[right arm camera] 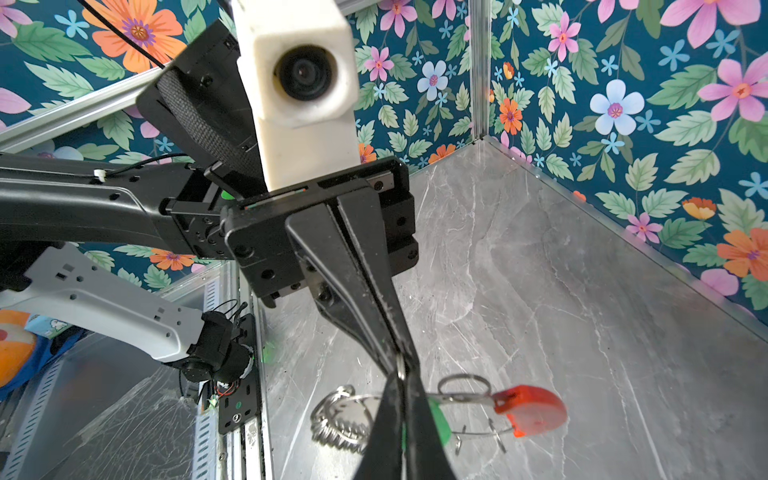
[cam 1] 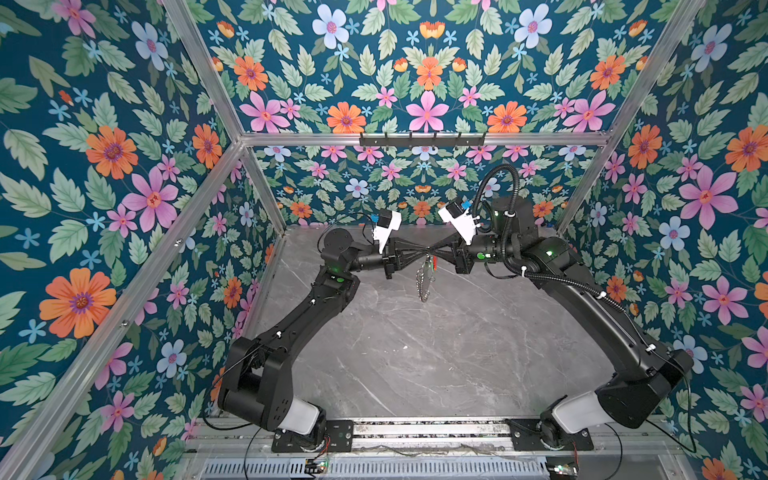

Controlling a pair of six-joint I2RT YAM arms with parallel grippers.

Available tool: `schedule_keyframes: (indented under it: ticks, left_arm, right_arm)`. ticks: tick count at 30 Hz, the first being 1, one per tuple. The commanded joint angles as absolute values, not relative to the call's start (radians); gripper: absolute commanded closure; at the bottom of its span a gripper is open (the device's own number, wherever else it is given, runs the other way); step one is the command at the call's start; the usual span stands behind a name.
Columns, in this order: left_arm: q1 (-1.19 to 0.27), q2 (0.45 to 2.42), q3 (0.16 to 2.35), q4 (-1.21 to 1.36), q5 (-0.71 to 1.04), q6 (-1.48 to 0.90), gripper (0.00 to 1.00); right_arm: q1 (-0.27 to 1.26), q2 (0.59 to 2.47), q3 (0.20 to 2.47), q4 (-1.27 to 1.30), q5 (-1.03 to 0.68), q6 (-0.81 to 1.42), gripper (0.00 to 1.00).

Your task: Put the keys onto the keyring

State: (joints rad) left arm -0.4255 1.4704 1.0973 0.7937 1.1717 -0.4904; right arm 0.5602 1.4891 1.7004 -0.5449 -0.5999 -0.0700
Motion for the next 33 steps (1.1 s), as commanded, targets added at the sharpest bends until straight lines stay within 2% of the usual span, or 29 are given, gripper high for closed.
schedule_keyframes:
  ticks: [1, 3, 4, 7, 9, 11, 15, 19, 33]
  left_arm:
    - [-0.425, 1.463, 1.102, 0.856, 1.150, -0.491, 1.00]
    - [-0.425, 1.463, 1.102, 0.865, 1.136, -0.505, 1.00]
    - [-0.425, 1.465, 1.102, 0.877, 1.127, -0.519, 1.00]
    - [-0.422, 1.467, 1.093, 0.945, 1.098, -0.576, 1.00]
    - [-0.419, 1.475, 1.078, 1.043, 1.079, -0.645, 1.00]
    - [-0.416, 1.486, 1.070, 1.150, 1.060, -0.731, 1.00]
    - [-0.414, 1.518, 1.058, 1.354, 1.017, -0.886, 1.00]
    - [-0.414, 1.557, 1.060, 1.499, 0.981, -0.995, 1.00]
    - [-0.437, 1.604, 1.049, 1.612, 0.887, -1.060, 1.00]
  right_arm:
    - [0.563, 1.476, 1.688, -0.465, -0.588, -0.040, 1.00]
    - [0.563, 1.472, 1.684, -0.460, -0.585, -0.035, 1.00]
    - [0.563, 1.470, 1.683, -0.460, -0.583, -0.031, 0.97]
    - [0.563, 1.461, 1.677, -0.452, -0.566, -0.020, 0.65]
    - [0.561, 1.443, 1.658, -0.441, -0.531, -0.012, 0.58]
    - [0.553, 1.416, 1.616, -0.417, -0.507, -0.013, 0.58]
    - [0.537, 1.374, 1.531, -0.379, -0.523, -0.012, 0.66]
    - [0.537, 1.382, 1.531, -0.389, -0.581, -0.019, 0.68]
    - [0.580, 1.505, 1.690, -0.401, -0.647, -0.009, 0.68]
